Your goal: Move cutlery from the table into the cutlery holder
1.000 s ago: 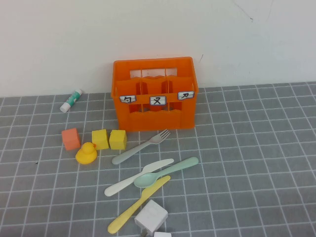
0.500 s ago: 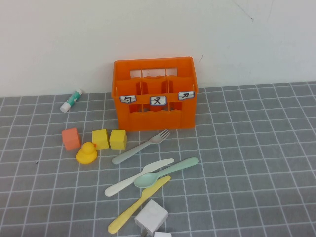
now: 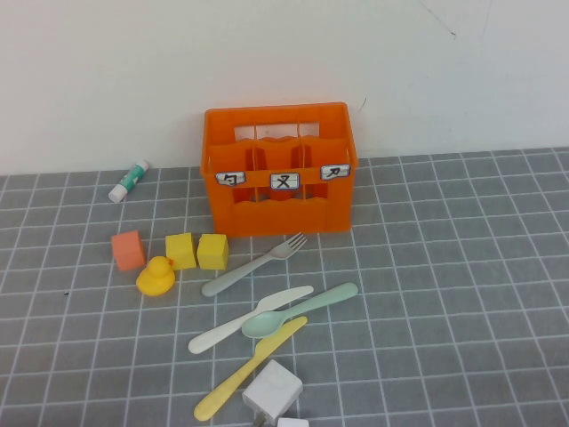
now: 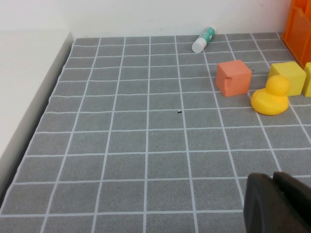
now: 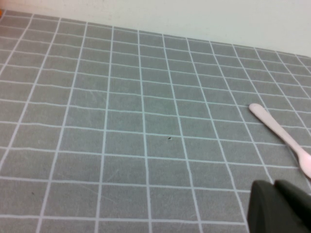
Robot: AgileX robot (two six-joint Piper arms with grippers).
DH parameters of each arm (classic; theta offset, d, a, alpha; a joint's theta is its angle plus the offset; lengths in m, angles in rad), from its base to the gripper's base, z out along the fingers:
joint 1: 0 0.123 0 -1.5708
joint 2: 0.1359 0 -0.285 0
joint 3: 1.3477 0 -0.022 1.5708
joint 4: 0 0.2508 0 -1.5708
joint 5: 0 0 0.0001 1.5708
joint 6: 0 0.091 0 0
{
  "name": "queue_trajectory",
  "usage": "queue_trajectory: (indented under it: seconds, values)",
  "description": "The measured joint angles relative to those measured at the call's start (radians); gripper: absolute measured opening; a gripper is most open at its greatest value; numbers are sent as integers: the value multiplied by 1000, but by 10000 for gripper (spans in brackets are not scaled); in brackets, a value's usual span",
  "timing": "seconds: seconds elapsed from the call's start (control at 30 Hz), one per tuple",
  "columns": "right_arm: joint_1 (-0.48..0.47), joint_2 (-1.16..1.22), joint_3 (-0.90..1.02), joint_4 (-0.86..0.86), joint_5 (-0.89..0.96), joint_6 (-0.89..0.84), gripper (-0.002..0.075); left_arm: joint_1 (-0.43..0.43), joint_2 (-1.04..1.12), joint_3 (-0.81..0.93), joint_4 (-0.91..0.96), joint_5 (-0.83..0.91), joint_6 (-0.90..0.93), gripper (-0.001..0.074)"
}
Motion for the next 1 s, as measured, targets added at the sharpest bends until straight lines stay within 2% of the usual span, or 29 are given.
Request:
queue_trajectory:
  seconds: [0.1,0.37,0.6,0.67,0.8,1.0]
  values:
    - [0,0,0,0,0,0,-3,0,0,0,0,0,0,-1]
    - [0,0,0,0,0,0,-3,0,0,2,181,-8,0,-1]
    - [0,0,0,0,0,0,-3,0,0,4,179,-24,0,-1]
    - [0,0,0,0,0,0,-3,0,0,8,106,-77,-10,-1]
    - [0,0,0,0,0,0,-3,0,0,11,-103,-313,-44,-1]
    - [0,0,0,0,0,0,-3,0,0,11,-178,-613,-43,-1]
